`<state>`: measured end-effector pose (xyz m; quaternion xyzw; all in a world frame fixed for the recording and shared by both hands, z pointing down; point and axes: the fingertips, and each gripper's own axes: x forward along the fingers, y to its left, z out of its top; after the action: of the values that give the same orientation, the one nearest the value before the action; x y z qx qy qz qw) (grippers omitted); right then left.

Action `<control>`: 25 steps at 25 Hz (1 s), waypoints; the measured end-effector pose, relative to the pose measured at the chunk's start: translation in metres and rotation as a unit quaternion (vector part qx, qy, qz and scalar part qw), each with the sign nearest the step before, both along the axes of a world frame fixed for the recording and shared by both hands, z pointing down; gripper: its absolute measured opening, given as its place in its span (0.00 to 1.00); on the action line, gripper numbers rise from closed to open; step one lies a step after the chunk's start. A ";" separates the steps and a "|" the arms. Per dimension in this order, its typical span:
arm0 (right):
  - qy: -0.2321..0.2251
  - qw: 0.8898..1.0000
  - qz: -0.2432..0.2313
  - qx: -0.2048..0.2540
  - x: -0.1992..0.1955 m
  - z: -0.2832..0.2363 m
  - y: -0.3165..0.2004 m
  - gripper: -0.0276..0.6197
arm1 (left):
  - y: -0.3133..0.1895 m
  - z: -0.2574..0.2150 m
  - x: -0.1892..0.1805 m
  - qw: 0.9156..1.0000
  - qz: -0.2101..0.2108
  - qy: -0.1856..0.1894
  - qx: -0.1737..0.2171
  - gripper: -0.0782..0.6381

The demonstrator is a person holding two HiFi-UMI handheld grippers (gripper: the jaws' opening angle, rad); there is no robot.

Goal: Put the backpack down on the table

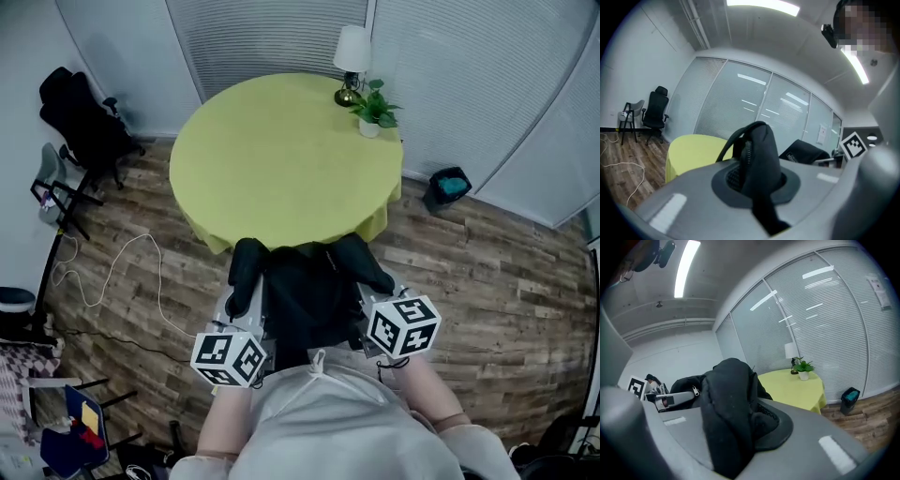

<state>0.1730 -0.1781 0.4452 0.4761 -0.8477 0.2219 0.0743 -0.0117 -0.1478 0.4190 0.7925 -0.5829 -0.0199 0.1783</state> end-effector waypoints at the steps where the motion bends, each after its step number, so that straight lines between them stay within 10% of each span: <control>1: 0.000 1.000 0.007 0.000 -0.003 -0.001 -0.015 0.09 | -0.018 -0.001 -0.004 1.000 0.008 0.000 0.000 0.15; 25: -0.015 0.998 0.056 -0.028 -0.133 -0.010 -0.342 0.09 | -0.362 -0.007 -0.149 0.998 0.051 0.020 -0.019 0.15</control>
<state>0.0397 -0.5198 0.4348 0.5171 -0.8142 0.2564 0.0622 -0.1606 -0.5101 0.4124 0.8172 -0.5382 -0.0153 0.2055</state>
